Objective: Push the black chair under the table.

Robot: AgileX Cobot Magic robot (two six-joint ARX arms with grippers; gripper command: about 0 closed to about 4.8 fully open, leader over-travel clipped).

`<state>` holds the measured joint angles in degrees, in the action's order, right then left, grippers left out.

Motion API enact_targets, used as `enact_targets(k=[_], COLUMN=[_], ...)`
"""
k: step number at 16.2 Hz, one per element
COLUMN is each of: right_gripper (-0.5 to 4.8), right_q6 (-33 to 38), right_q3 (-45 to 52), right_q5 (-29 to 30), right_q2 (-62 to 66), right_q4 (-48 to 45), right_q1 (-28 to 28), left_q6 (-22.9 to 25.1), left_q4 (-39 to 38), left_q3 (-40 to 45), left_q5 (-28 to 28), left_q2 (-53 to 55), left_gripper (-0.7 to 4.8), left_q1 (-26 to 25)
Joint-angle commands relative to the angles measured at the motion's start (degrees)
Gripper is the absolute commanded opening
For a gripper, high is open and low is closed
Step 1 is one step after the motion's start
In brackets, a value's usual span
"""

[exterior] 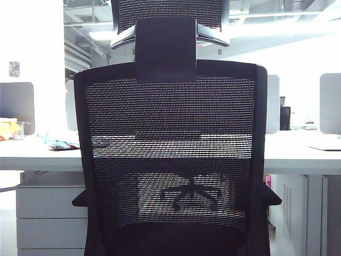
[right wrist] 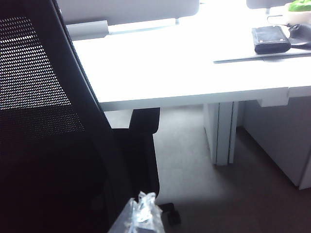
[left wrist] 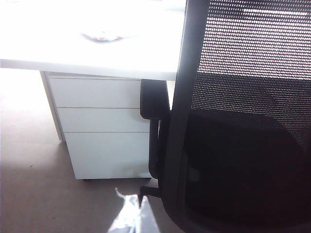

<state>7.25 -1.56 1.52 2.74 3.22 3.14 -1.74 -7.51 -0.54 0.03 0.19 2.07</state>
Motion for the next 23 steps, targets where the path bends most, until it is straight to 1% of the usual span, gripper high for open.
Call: enact_targets(k=[1,7,9,11,15,23], right_gripper=[-0.01,-0.01,-0.01,-0.01,-0.01,-0.01], right_q6=[0.26,0.26,-0.02,0.0,-0.37,-0.9], right_q3=[0.33,1.16,1.16,1.16,1.16,1.16], right_q5=[0.09,0.09,-0.63,-0.55,-0.48,-0.33], right_q2=[-0.92,-2.64,-2.64,-2.64,-2.64,-2.64], right_q4=[-2.03,-2.21,-2.38,-3.32,-6.58,-6.54], right_q1=[-0.11,-0.31,-2.43,-3.3,-3.34,-3.32], left_q6=[0.24,0.24,0.24,0.24,0.24,0.24], left_q4=[0.74,0.74,0.74,0.74,0.74,0.74], left_q3=[0.02,0.02,0.02,0.02,0.02,0.02], left_q5=[0.2,0.22,0.2,0.2,0.2,0.2], left_q2=[0.04,0.04,0.04,0.04,0.04,0.04], left_gripper=[-0.05,-0.05,-0.05,-0.05,-0.05,-0.05], left_q1=[-0.04,-0.07,-0.07,-0.07,-0.07,-0.07])
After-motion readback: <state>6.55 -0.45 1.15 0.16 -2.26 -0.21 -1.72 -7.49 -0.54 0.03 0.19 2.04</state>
